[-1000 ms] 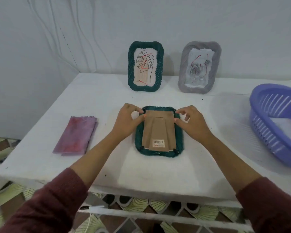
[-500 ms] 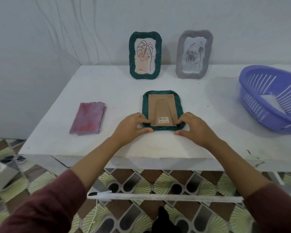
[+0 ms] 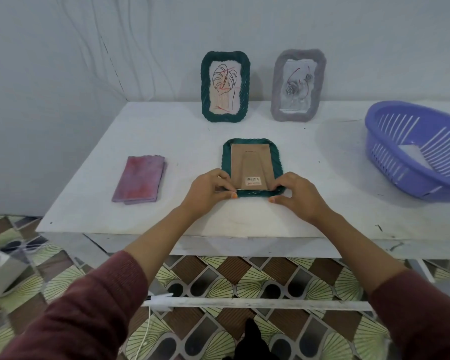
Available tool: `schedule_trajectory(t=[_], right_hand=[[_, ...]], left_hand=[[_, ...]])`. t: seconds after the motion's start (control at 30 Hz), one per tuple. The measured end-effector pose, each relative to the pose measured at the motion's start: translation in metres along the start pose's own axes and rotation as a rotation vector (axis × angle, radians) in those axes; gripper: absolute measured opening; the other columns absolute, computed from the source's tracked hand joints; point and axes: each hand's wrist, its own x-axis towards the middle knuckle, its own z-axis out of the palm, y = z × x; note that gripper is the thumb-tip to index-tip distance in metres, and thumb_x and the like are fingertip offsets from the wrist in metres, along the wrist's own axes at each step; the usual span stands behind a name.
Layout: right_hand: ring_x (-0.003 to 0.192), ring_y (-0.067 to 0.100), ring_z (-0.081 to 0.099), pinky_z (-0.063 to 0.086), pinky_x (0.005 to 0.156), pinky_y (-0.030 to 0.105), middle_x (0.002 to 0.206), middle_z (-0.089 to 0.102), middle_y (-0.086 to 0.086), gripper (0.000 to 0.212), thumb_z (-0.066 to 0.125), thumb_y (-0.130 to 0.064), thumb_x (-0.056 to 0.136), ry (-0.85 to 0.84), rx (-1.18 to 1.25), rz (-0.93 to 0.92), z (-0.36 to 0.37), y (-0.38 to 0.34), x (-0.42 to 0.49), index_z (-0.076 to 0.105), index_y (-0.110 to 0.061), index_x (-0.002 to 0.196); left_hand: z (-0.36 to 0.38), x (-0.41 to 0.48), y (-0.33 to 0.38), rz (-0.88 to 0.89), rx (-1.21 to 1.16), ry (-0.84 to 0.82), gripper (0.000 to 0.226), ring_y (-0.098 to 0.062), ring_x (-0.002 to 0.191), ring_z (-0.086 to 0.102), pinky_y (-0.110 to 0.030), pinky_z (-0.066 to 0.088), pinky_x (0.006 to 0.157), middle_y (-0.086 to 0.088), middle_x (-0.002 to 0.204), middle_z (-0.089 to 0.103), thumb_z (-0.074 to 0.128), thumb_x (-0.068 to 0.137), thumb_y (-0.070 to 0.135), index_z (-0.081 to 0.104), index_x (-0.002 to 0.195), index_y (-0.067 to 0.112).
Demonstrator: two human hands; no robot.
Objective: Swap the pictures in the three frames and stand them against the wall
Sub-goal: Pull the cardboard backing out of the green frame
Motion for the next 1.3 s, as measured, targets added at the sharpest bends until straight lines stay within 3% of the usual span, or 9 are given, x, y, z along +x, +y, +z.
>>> schedule_trajectory(t=[0.23, 0.33, 0.47, 0.57, 0.7, 0.83, 0.93, 1.07, 1.3], right_hand=[[0.094, 0.019, 0.056, 0.044, 0.081, 0.026, 0.101, 0.057, 0.000, 0.028, 0.075, -0.022, 0.074, -0.048, 0.022, 0.000, -0.006, 0.001, 0.001, 0.066, -0.016, 0.100], [0.093, 0.017, 0.053, 0.041, 0.080, 0.024, 0.109, 0.050, -0.003, 0.046, 0.074, -0.024, 0.075, -0.065, 0.143, 0.088, -0.022, 0.003, 0.013, 0.057, -0.021, 0.118], [0.088, 0.014, 0.048, 0.037, 0.081, 0.024, 0.112, 0.052, 0.002, 0.039, 0.067, -0.025, 0.083, 0.031, 0.160, 0.236, -0.033, 0.015, 0.047, 0.057, -0.019, 0.120], [0.092, 0.011, 0.046, 0.034, 0.083, 0.022, 0.116, 0.057, 0.008, 0.032, 0.064, -0.024, 0.084, 0.010, 0.166, 0.267, -0.026, 0.020, 0.065, 0.062, -0.014, 0.115], [0.090, 0.010, 0.047, 0.035, 0.072, 0.017, 0.115, 0.061, 0.008, 0.033, 0.068, -0.021, 0.082, -0.018, 0.161, 0.241, -0.017, 0.023, 0.072, 0.065, -0.011, 0.113], [0.087, 0.009, 0.049, 0.037, 0.069, 0.017, 0.115, 0.064, 0.006, 0.033, 0.070, -0.019, 0.080, 0.005, 0.200, 0.243, -0.011, 0.024, 0.073, 0.066, -0.010, 0.111], [0.087, 0.010, 0.049, 0.036, 0.078, 0.021, 0.116, 0.064, 0.006, 0.034, 0.070, -0.020, 0.080, 0.006, 0.209, 0.261, -0.011, 0.024, 0.074, 0.066, -0.010, 0.112], [0.085, 0.009, 0.048, 0.035, 0.078, 0.020, 0.117, 0.063, 0.008, 0.034, 0.070, -0.019, 0.080, 0.011, 0.210, 0.262, -0.012, 0.022, 0.073, 0.066, -0.009, 0.112], [0.064, -0.003, 0.045, 0.032, 0.059, 0.004, 0.107, 0.067, 0.007, 0.035, 0.070, -0.015, 0.080, -0.006, 0.227, 0.257, -0.016, 0.019, 0.072, 0.066, -0.007, 0.113]], left_hand=[[-0.005, 0.003, -0.001, -0.082, -0.084, 0.006, 0.025, 0.004, 0.077, 0.057, -0.007, 0.044, 0.073, 0.022, 0.092, 0.055, 0.071, 0.079, 0.020, 0.069, 0.099, 0.005], [-0.012, 0.025, 0.008, -0.201, -0.113, 0.150, 0.021, -0.012, 0.101, 0.052, -0.018, 0.039, 0.085, 0.007, 0.117, 0.043, 0.059, 0.088, 0.024, 0.066, 0.106, 0.017], [-0.010, 0.057, 0.014, -0.319, 0.051, 0.215, 0.028, -0.018, 0.119, 0.051, -0.019, 0.033, 0.092, -0.005, 0.126, 0.058, 0.052, 0.091, 0.016, 0.065, 0.114, 0.008], [0.001, 0.069, 0.013, -0.351, 0.049, 0.210, 0.024, -0.017, 0.092, 0.058, -0.021, 0.040, 0.077, -0.006, 0.100, 0.069, 0.051, 0.089, 0.011, 0.071, 0.099, 0.002], [0.013, 0.072, 0.005, -0.385, 0.056, 0.267, 0.022, -0.016, 0.070, 0.051, -0.025, 0.042, 0.065, -0.001, 0.071, 0.056, 0.053, 0.085, 0.009, 0.064, 0.067, 0.012], [0.015, 0.070, 0.007, -0.361, 0.024, 0.287, 0.020, -0.012, 0.070, 0.053, -0.018, 0.042, 0.060, 0.002, 0.074, 0.061, 0.056, 0.085, 0.007, 0.074, 0.078, 0.003], [0.017, 0.071, 0.004, -0.359, 0.013, 0.280, 0.022, -0.013, 0.066, 0.050, -0.018, 0.038, 0.054, 0.000, 0.068, 0.056, 0.056, 0.083, 0.007, 0.063, 0.065, 0.016], [0.020, 0.072, 0.002, -0.375, 0.015, 0.304, 0.023, -0.016, 0.060, 0.041, -0.024, 0.031, 0.053, -0.008, 0.059, 0.047, 0.055, 0.079, 0.005, 0.060, 0.057, 0.006], [0.020, 0.073, 0.008, -0.390, -0.017, 0.345, 0.021, -0.011, 0.087, 0.047, -0.013, 0.033, 0.059, 0.003, 0.070, 0.052, 0.058, 0.084, 0.011, 0.073, 0.076, -0.001]])
